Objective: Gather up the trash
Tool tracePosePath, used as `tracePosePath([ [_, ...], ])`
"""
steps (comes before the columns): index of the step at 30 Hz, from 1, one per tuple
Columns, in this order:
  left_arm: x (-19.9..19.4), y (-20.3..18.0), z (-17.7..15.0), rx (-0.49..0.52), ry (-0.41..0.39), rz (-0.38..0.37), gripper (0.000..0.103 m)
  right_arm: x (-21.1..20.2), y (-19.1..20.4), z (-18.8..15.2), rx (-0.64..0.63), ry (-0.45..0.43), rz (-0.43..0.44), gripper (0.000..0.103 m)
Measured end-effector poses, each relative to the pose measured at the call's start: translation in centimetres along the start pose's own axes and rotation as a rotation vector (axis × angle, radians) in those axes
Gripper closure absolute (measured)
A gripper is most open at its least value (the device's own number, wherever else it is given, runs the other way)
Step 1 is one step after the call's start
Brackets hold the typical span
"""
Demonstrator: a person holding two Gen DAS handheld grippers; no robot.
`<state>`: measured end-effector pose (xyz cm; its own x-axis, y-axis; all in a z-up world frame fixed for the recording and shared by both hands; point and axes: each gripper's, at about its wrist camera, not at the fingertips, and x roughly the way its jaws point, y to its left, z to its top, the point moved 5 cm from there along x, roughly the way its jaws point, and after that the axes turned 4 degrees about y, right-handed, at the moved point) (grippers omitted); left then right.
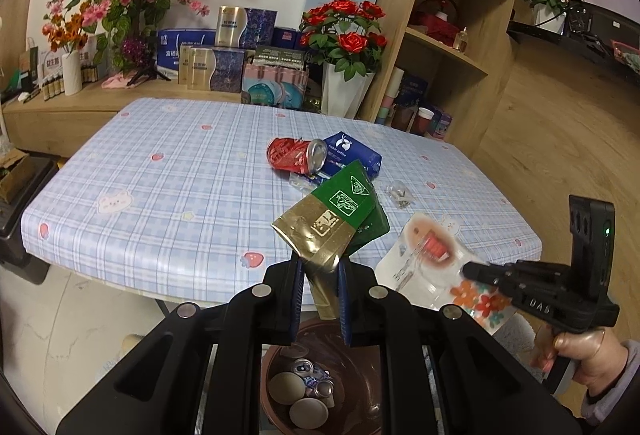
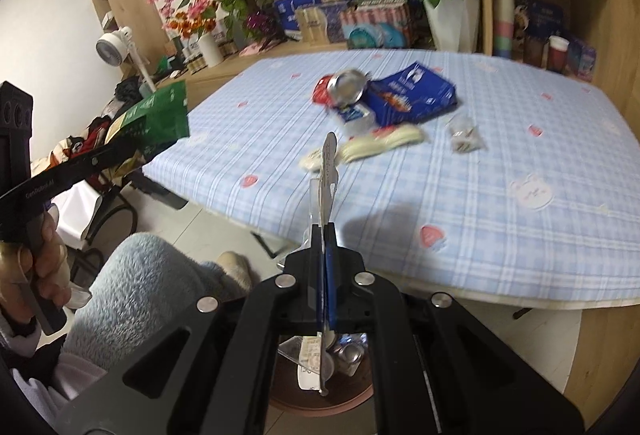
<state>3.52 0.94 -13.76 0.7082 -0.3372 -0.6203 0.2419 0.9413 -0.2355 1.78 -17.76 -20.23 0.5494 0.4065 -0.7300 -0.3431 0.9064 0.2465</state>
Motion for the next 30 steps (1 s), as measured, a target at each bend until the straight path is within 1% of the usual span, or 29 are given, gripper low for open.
tracePosePath([
  [8, 0.8, 0.5, -1.1, -0.014, 0.023, 0.003, 0.088, 2.4, 1.6, -1.5, -0.006, 0.073, 0.06, 0.097],
  [10, 0.9, 0.7, -1.2, -0.018, 0.027, 0.003, 0.088, 2.9, 1.7, -1.8, 0.01, 0.086, 0.086, 0.091],
  [11, 0.9, 0.7, -1.3, -0.019, 0.028, 0.005, 0.088, 3.0, 1.7, -1.8, 0.019, 0.083, 0.094, 0.08],
  [12, 1.0, 0.8, -1.3, -0.02, 0.029, 0.006, 0.088, 3.0, 1.8, -1.8, 0.025, 0.077, 0.107, 0.074],
  [14, 1.1, 0.8, -1.5, -0.021, 0.031, 0.005, 0.088, 3.0, 1.8, -1.7, 0.025, 0.064, 0.105, 0.073],
  [16, 1.3, 0.7, -1.7, -0.019, 0.035, 0.003, 0.088, 2.7, 1.5, -1.5, 0.023, 0.043, 0.076, 0.066],
  [18, 1.5, 0.4, -2.0, -0.015, 0.043, -0.003, 0.088, 2.1, 1.1, -1.2, 0.025, -0.001, 0.041, 0.042],
  [19, 1.7, 0.3, -2.1, -0.016, 0.05, -0.01, 0.088, 1.9, 1.0, -1.0, 0.026, -0.019, 0.032, 0.036],
  [20, 1.8, 0.1, -2.3, -0.017, 0.056, -0.018, 0.088, 1.5, 0.8, -0.9, 0.024, -0.047, 0.017, 0.023],
  [21, 2.0, 0.0, -2.5, -0.015, 0.064, -0.024, 0.088, 1.1, 0.7, -0.7, 0.023, -0.069, 0.001, 0.013],
  [24, 2.4, -0.5, -2.9, -0.007, 0.078, -0.032, 0.088, 0.4, 0.0, -0.2, 0.022, -0.118, -0.06, 0.006],
  [25, 2.5, -0.6, -3.0, -0.003, 0.083, -0.034, 0.088, 0.2, -0.3, 0.0, 0.026, -0.131, -0.093, 0.006],
  [28, 2.9, -1.1, -3.3, 0.009, 0.096, -0.039, 0.088, -0.2, -1.1, 0.2, 0.037, -0.162, -0.141, 0.006],
  [30, 3.2, -1.4, -3.5, 0.021, 0.107, -0.04, 0.088, -0.6, -1.8, 0.2, 0.046, -0.188, -0.193, 0.006],
])
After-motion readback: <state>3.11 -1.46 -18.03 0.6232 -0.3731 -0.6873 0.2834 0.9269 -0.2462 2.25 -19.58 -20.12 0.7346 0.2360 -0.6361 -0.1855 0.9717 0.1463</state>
